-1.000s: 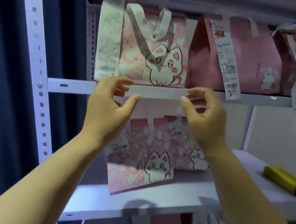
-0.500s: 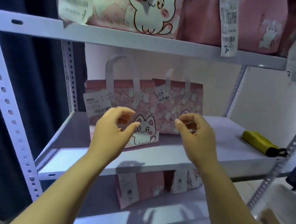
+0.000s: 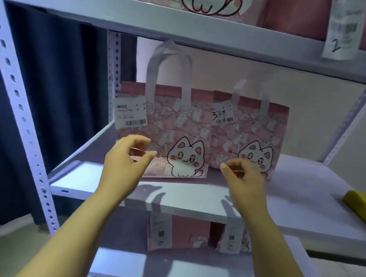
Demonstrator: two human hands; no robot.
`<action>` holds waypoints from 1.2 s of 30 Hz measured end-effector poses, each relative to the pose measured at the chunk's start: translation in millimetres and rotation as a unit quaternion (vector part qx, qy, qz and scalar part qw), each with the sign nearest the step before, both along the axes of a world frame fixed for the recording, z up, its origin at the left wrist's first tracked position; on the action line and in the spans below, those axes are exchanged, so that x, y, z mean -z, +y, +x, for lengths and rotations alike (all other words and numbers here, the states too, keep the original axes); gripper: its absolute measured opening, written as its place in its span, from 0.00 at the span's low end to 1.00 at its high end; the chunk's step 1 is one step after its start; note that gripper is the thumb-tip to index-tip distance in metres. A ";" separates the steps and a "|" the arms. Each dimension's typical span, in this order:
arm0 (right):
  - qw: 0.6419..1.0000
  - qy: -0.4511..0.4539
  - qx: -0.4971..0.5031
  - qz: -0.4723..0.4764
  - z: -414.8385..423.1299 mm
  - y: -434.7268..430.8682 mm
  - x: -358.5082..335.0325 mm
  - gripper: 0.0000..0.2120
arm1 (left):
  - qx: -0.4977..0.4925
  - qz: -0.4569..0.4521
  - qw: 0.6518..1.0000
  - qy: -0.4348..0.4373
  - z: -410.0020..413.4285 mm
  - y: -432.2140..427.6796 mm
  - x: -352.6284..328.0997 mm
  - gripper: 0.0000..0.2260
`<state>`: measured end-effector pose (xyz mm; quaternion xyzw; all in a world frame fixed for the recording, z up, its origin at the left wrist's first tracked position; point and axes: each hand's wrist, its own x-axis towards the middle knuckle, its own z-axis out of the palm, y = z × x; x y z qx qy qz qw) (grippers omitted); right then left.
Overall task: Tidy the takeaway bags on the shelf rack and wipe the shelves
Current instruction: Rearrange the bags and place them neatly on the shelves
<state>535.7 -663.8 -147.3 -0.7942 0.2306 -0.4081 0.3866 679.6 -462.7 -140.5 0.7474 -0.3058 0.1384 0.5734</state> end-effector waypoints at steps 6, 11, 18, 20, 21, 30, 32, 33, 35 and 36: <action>1.000 0.016 -0.025 0.002 32.7 -14.2 6.5 0.09 | -0.096 -0.030 0.995 0.017 12.2 8.4 16.5 0.11; 0.995 0.092 -0.022 -0.003 56.2 -16.6 14.7 0.24 | -0.166 -0.025 0.985 0.027 22.6 16.9 29.5 0.17; 0.987 0.126 -0.076 0.061 69.3 -11.9 17.3 0.22 | -0.142 0.076 0.980 0.114 40.0 18.9 37.1 0.28; 0.987 0.112 -0.086 0.081 68.4 -8.4 17.8 0.19 | -0.118 0.094 0.980 0.128 42.4 18.9 37.2 0.29; 0.986 0.109 -0.087 0.089 68.3 -6.7 17.7 0.18 | -0.107 0.094 0.980 0.137 43.2 18.9 36.8 0.29; 0.984 0.122 -0.084 0.098 58.9 9.6 19.8 0.28 | -0.047 0.063 0.989 0.122 42.8 33.4 34.9 0.16; 0.983 0.117 -0.095 0.102 57.0 17.3 19.9 0.28 | -0.048 0.062 0.991 0.110 43.8 40.5 36.4 0.16; 0.983 0.115 -0.098 0.104 56.6 21.6 19.8 0.28 | -0.050 0.067 0.991 0.103 44.6 44.2 37.2 0.15; 0.983 0.112 -0.100 0.101 56.0 30.4 19.3 0.26 | -0.051 0.081 0.991 0.090 47.3 50.5 38.3 0.15; 0.983 0.110 -0.102 0.101 56.0 34.7 18.8 0.24 | -0.049 0.089 0.991 0.087 49.5 52.9 38.7 0.15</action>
